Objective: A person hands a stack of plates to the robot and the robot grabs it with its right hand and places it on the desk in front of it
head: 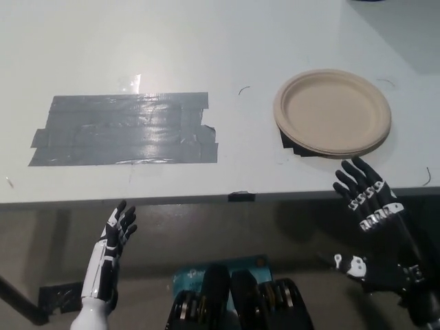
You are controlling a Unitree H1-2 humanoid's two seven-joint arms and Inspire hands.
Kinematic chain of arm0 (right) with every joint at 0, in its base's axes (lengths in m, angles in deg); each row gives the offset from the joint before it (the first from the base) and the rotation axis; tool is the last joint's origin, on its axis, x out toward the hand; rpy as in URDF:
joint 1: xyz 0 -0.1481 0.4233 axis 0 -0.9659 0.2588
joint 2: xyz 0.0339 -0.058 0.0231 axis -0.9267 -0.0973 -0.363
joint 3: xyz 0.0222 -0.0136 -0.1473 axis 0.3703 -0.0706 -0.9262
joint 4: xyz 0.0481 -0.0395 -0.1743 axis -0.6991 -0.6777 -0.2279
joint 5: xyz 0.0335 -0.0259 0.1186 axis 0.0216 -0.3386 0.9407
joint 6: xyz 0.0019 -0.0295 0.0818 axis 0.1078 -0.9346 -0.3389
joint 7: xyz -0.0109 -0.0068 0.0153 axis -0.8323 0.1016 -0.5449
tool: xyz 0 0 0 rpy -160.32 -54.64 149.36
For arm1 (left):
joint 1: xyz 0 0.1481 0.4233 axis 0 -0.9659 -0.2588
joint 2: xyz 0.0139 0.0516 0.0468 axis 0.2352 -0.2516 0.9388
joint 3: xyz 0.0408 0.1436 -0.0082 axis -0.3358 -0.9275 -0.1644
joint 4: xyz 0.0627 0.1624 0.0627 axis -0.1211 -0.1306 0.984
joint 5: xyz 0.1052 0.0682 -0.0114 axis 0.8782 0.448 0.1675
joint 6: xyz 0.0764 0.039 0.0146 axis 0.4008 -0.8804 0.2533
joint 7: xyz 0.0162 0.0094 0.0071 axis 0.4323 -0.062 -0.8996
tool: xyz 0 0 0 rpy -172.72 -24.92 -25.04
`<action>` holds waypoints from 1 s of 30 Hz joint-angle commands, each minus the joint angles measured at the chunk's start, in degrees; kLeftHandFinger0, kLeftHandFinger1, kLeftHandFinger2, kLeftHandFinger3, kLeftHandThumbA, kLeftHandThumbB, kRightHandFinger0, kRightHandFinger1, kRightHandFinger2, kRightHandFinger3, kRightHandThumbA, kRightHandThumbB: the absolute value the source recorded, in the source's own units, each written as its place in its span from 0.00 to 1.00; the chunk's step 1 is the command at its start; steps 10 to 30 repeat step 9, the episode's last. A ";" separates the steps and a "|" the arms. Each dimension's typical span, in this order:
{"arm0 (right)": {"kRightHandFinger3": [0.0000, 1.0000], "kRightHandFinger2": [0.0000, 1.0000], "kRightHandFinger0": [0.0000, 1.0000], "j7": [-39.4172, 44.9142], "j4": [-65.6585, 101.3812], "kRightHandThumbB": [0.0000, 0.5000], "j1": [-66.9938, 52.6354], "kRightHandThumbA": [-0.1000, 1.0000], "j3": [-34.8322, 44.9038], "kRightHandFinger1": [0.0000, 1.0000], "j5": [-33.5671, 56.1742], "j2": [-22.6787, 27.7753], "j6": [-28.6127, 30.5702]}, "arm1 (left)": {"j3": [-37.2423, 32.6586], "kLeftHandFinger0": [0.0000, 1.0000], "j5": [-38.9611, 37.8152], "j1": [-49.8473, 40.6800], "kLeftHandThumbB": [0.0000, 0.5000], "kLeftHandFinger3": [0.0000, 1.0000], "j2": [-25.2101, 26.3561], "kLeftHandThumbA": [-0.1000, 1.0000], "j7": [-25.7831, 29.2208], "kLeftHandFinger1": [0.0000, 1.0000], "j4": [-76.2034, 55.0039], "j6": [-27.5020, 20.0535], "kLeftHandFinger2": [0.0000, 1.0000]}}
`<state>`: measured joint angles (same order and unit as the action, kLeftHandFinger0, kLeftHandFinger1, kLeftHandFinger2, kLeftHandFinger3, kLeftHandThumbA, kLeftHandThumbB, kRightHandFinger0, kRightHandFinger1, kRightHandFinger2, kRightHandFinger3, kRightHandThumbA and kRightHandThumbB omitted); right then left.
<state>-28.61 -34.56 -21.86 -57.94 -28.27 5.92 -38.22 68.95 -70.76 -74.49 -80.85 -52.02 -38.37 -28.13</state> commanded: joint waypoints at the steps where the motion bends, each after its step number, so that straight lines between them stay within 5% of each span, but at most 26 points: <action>1: 1.00 1.00 1.00 0.93 -4.65 0.69 0.07 1.00 0.76 1.00 -2.00 -1.92 5.08 | -0.10 1.00 -0.18 -0.34 0.31 1.00 0.05 1.00 -0.19 1.00 -1.32 -0.62 1.00; 30: 1.00 1.00 1.00 2.06 -9.27 0.65 -0.42 1.00 0.50 1.00 -2.98 -2.82 4.66 | -0.25 1.00 0.33 -1.29 0.33 1.00 0.06 1.00 -0.05 1.00 -1.45 -1.07 1.00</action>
